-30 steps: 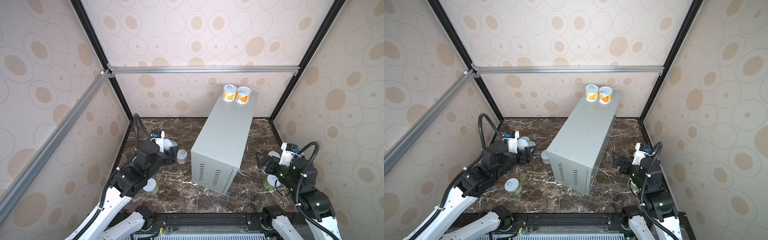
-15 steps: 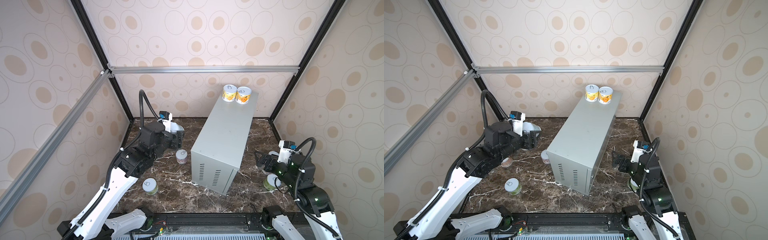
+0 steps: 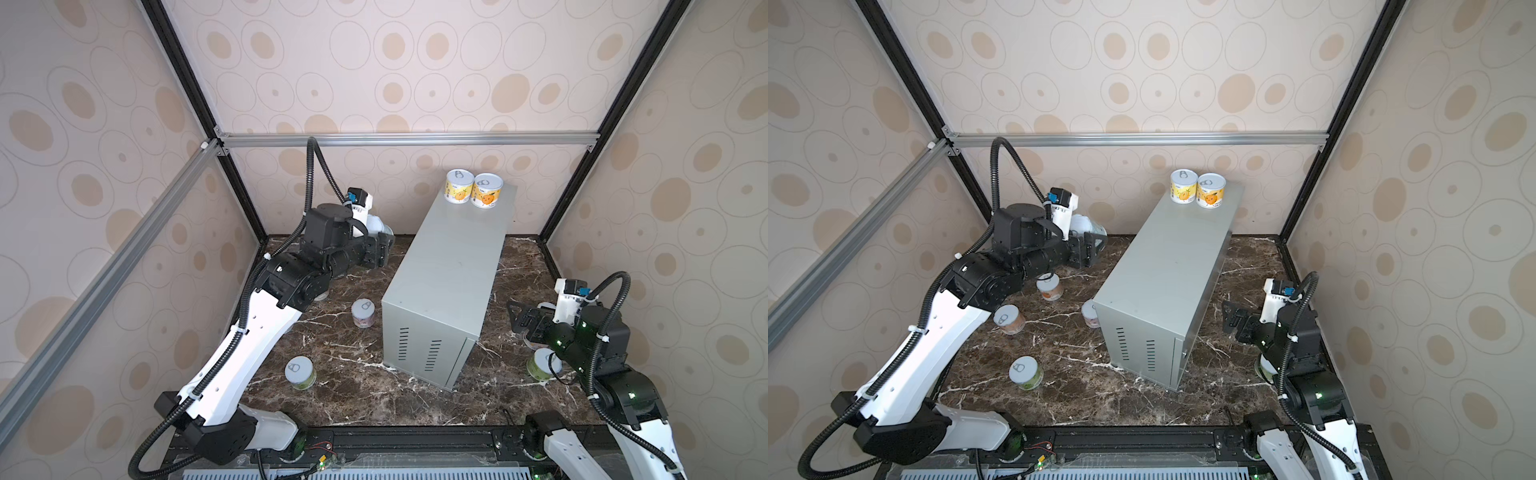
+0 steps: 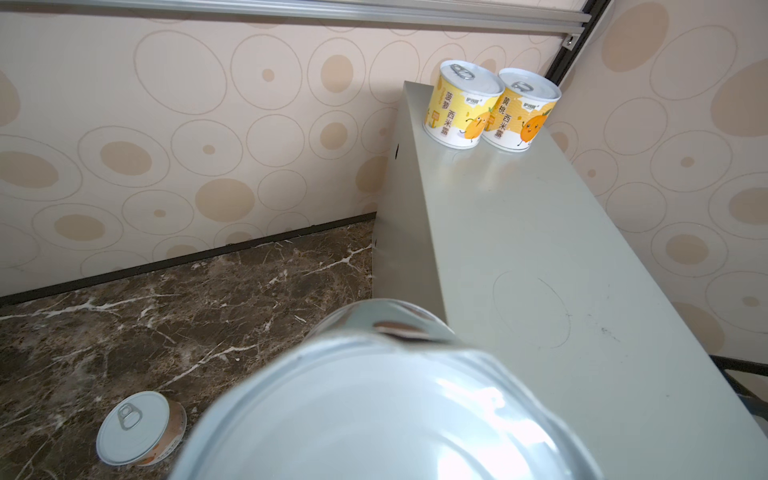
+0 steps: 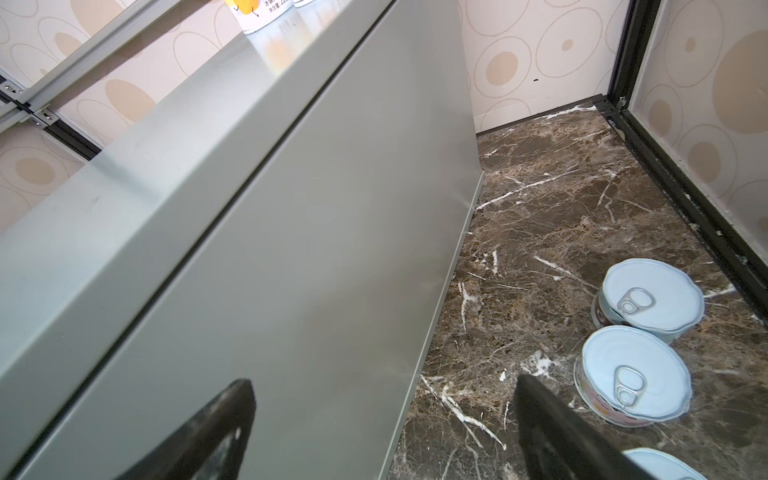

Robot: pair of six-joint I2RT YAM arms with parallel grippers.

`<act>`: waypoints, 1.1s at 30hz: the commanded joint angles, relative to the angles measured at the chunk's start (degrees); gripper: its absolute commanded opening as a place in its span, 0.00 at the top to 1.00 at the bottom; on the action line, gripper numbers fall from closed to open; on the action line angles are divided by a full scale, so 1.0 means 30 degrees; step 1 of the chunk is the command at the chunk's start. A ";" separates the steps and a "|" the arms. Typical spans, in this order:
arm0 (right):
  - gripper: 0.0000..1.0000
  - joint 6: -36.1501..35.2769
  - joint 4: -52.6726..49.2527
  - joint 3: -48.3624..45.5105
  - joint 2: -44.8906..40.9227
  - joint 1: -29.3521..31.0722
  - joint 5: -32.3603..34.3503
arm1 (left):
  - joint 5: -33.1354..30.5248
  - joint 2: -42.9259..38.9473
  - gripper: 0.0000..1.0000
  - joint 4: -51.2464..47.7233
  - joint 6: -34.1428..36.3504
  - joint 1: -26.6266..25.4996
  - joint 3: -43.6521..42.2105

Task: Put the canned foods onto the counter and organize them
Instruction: 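Carry the pale blue can over the cabinet top toward the yellow cans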

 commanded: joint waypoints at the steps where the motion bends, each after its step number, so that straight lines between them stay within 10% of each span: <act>1: 0.01 -0.0256 0.0483 0.0222 -0.0129 0.0102 -0.0170 | 0.0567 0.0538 0.36 0.0185 0.0852 -0.0468 0.1932; 33: 0.01 -0.0694 0.0334 -0.0663 -0.1528 0.0325 0.0908 | -0.2045 0.7536 0.31 -0.4067 0.2494 -0.4206 0.9468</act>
